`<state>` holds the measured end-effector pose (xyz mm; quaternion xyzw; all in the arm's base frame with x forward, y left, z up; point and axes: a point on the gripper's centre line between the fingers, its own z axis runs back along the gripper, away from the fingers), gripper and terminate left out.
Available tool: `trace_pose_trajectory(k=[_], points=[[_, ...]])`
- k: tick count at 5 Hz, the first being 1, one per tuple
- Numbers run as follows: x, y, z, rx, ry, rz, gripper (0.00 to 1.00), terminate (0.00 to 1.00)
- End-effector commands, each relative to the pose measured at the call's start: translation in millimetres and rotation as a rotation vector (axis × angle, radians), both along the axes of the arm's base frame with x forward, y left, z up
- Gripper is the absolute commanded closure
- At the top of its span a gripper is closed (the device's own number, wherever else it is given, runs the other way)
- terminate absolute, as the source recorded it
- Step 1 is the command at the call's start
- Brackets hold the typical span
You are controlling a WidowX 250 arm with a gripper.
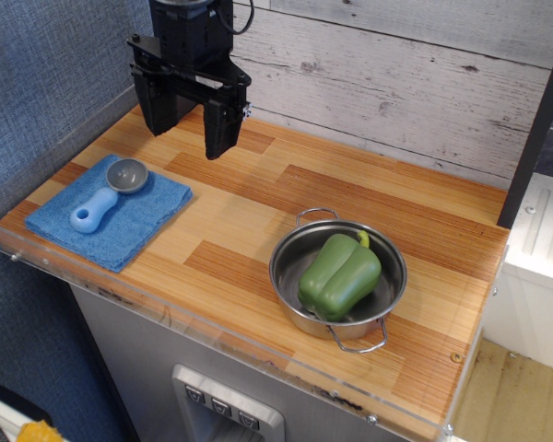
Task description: Move the pepper to above the top right of the blue cloth
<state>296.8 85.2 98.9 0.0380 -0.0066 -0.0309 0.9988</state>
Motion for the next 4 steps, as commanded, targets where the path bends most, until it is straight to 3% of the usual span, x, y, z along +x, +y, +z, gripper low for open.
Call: trace_pose_trajectory(k=[1,2,4], points=[[0.0,0.0,0.0,0.000,0.000,0.000,0.00,0.00],[3.3,-13.2,2.2,-0.009,-0.029,-0.022,0.00,0.00],[5.3,-81.7,3.0,-0.078,-0.094,-0.138,0.00,0.00]])
